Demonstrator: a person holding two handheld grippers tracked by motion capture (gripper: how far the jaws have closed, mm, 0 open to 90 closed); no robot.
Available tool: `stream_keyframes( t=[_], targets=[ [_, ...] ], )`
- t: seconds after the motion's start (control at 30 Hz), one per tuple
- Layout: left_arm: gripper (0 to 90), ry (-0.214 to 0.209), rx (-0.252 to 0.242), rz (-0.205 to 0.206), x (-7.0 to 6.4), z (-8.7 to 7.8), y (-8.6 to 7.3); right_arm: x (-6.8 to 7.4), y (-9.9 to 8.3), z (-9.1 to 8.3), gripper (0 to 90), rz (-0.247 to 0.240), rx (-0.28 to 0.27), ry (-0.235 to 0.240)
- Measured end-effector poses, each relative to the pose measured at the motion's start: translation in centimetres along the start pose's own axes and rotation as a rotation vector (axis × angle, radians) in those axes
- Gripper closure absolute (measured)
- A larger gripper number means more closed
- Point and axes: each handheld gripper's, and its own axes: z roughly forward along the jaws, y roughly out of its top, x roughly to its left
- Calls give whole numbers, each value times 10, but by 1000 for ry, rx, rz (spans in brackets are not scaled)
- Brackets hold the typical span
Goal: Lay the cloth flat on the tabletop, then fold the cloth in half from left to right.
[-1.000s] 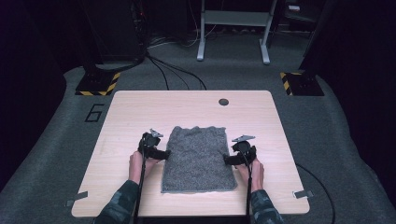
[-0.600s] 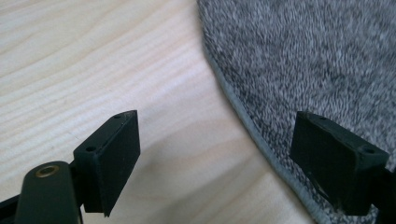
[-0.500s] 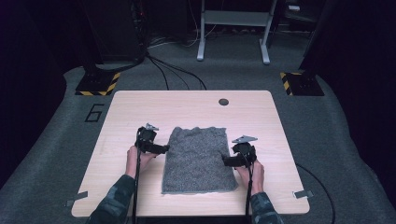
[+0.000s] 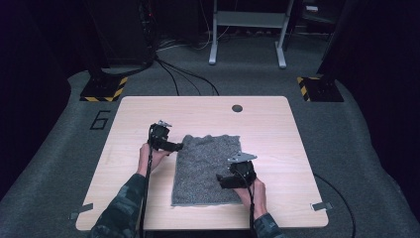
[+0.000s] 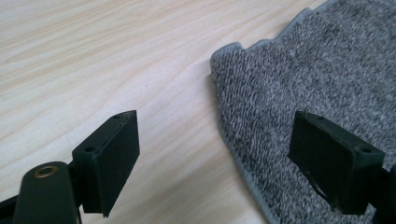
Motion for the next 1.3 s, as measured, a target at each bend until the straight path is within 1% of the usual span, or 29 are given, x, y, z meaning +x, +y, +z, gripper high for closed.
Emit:
stream_keyframes(
  t=[0.07, 0.1, 0.13, 0.17, 0.23, 0.27, 0.3, 0.37, 0.47, 0.5, 0.53, 0.57, 0.6, 0.63, 0.7, 0.73, 0.77, 0.83, 0.93, 0.97, 1.03, 1.07, 1.1, 1.13, 1.17, 1.2, 1.23, 1.27, 1.3],
  targets=[
    [159, 2, -8, -3, 1, 2, 4, 11, 2, 1, 145, -2, -6, 16],
    [160, 2, -8, -3, 1, 2, 4, 11, 2, 1, 145, -2, -6, 16],
    [160, 4, -7, 1, 2, 3, 6, 15, 2, 2, 145, -18, -5, 30],
    [161, 1, -6, 2, 1, 6, 9, 26, 3, 4, 145, -39, -3, 48],
    [161, -5, -7, -3, 1, 8, 10, 31, 4, 5, 145, -53, -1, 57],
    [162, -4, -1, 5, 1, 9, 12, 41, 5, 8, 145, -69, 0, 82],
    [162, -6, 0, 8, 0, 12, 14, 46, 5, 10, 145, -90, 1, 86],
    [166, -4, -1, 5, -1, 14, 15, 52, 5, 11, 145, -89, 8, 99],
    [167, -7, -5, 7, -2, 19, 17, 69, 5, 16, 146, -104, 26, 135],
    [173, -3, -2, 9, -2, 21, 18, 75, 5, 19, 147, -116, 10, 144],
    [174, -4, 2, 11, -2, 26, 19, 86, 5, 23, 147, -129, 18, 170],
    [176, -9, 2, 9, -2, 28, 19, 90, 5, 25, 148, -146, 15, 177],
    [176, -16, 8, 5, -1, 30, 20, 97, 5, 26, 148, -131, 29, 186],
    [178, -22, 3, -9, -2, 32, 20, 100, 5, 29, 148, -151, 19, 195],
    [197, -27, 10, -3, -1, 33, 21, 111, 5, 33, 156, -157, 31, 207],
    [202, -31, 11, 5, -1, 36, 22, 114, 5, 35, 164, -184, 32, 214],
    [215, -31, 11, 5, -1, 36, 22, 114, 5, 35, 164, -184, 32, 214],
    [249, -39, 13, 9, -1, 38, 22, 128, 6, 40, 216, -205, 52, 222],
    [283, -39, 20, 18, -1, 40, 23, 135, 8, 44, 257, -228, 65, 235],
    [318, -38, 22, 22, -1, 41, 23, 140, 8, 45, 289, -238, 52, 226],
    [387, -42, 29, 30, 0, 43, 23, 151, 8, 49, 371, -257, 62, 240],
    [415, -42, 29, 30, 0, 43, 23, 151, 8, 49, 371, -257, 62, 240],
    [415, -42, 26, 32, 0, 44, 23, 154, 8, 50, 393, -278, 72, 244],
    [453, -54, 31, 43, 0, 44, 23, 160, 7, 52, 444, -285, 86, 252],
    [472, -51, 39, 46, 0, 45, 23, 162, 6, 54, 480, -291, 72, 242],
    [498, -39, 32, 54, -1, 45, 23, 163, 6, 54, 514, -305, 90, 249],
    [518, -39, 32, 54, -1, 45, 23, 163, 6, 54, 514, -305, 90, 249],
    [540, -46, 38, 65, -2, 46, 24, 164, 5, 56, 584, -297, 88, 246],
    [561, -46, 38, 65, -2, 46, 24, 164, 5, 56, 584, -297, 88, 246]
  ],
)
